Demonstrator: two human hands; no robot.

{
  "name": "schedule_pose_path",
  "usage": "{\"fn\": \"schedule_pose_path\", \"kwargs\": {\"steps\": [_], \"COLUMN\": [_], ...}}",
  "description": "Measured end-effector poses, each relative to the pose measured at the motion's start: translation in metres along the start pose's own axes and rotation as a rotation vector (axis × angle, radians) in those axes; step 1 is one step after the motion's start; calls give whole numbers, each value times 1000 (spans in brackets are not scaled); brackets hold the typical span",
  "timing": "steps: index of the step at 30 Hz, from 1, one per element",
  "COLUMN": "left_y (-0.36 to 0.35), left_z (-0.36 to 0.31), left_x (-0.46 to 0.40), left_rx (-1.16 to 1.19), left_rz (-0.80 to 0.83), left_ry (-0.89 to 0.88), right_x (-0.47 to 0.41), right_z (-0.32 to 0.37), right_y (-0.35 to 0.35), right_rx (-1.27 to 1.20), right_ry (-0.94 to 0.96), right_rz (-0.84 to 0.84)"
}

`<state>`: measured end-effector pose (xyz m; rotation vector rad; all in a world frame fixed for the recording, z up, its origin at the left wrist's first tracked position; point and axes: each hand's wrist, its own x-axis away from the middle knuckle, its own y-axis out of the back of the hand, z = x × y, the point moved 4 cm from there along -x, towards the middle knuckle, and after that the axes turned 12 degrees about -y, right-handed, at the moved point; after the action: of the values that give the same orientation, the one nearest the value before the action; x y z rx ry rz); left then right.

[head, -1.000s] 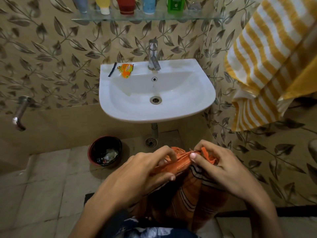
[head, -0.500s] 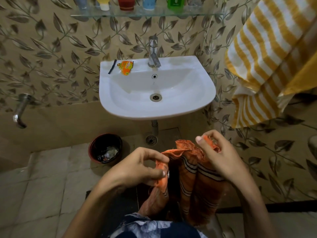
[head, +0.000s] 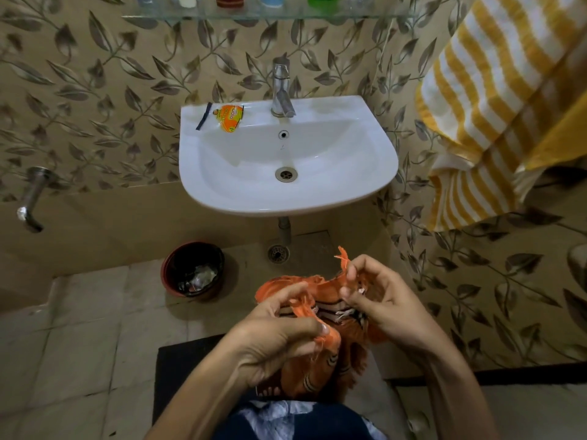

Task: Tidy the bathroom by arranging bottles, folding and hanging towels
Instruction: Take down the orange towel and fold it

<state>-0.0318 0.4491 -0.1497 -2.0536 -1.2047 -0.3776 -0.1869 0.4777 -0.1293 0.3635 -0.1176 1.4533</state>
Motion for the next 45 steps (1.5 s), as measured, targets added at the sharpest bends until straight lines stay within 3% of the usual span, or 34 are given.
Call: {"fn": "schedule_pose_path", "kwargs": {"steps": [6, 13, 16, 21, 30, 35, 38, 39, 45], "left_y": [-7, -6, -7, -9, 5, 21, 47, 53, 81], "left_z": [0, 0, 1, 1, 1, -5, 3, 6, 27], "left_x": [2, 7, 7, 8, 1, -4, -25, -31, -66], "left_rx": [98, 200, 216, 212, 71, -521, -1215, -1348, -1471], "left_rz": [-42, -46, -49, -51, -28, 194, 67, 21, -36], "left_ry": [26, -18, -29, -2, 24, -92, -200, -219, -172], "right_x": [7, 21, 24, 18, 13, 12, 14, 15, 19], "right_z": [1, -14, -14, -7, -1, 1, 11, 16, 29], "right_y": [-12, -25, -25, -22, -19, -4, 5, 7, 31], "right_rx": [-125, -194, -120, 5, 162, 70, -71, -138, -229], "right_ry": [51, 55, 82, 181, 158, 130, 182, 196, 320], "right_rz": [-43, 85, 154, 68, 176, 97, 26, 1, -133]}}
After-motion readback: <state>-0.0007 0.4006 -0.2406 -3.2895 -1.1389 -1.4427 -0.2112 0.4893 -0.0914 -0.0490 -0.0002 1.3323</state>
